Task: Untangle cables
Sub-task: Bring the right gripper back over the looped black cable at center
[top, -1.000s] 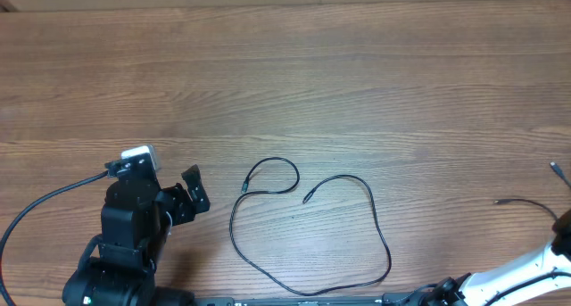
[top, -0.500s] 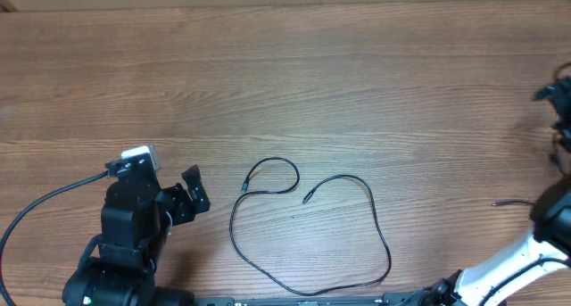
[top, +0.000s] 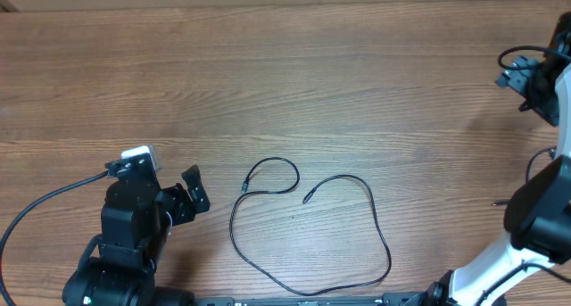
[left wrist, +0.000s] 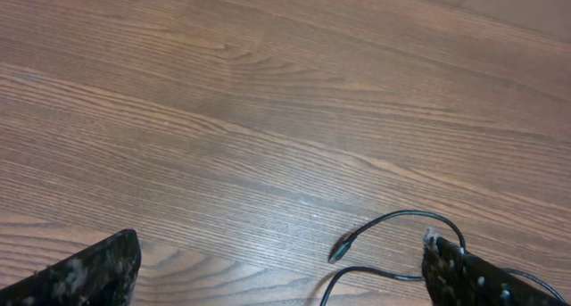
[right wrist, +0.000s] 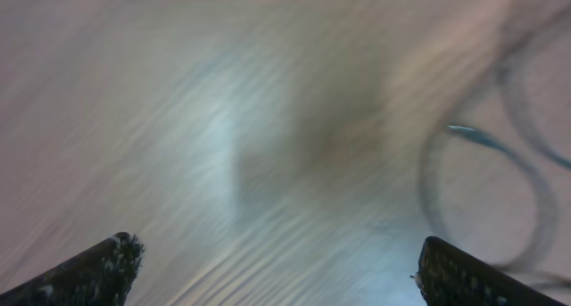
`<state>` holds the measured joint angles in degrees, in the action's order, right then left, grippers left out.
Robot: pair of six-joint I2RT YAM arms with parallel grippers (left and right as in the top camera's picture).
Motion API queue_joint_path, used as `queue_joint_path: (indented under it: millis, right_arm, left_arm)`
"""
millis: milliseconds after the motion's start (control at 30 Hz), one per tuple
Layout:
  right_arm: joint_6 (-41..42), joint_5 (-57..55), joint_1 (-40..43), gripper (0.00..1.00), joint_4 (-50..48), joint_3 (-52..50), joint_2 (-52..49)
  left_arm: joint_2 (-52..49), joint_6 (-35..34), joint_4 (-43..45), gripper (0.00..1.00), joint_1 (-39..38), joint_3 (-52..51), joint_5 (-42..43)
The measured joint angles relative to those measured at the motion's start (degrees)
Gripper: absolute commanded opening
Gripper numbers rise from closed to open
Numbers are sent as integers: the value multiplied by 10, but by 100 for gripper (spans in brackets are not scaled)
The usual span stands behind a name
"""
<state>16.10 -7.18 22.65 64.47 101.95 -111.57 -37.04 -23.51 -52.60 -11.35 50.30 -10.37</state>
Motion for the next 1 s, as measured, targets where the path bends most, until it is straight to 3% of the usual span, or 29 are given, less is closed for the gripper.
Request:
queue_joint_path:
  millis: [167,333,633,833,1000]
  right_arm:
    - [-85,229,-55,100,43,2,21]
    - [-163,325,-144,100,95,1,21]
    - [-252,363,-308,100,132,-5,21]
    - [-342,368,-401,100,121,-90,21]
    - [-371,381,-460,100,67,-159,21]
  left_arm:
    - [0,0,0,100,0,0,0]
    - [0,0,0,100,0,0,0]
    - [0,0,0,100,0,0,0]
    - [0,0,0,100,0,0,0]
    - [0,0,0,100,0,0,0]
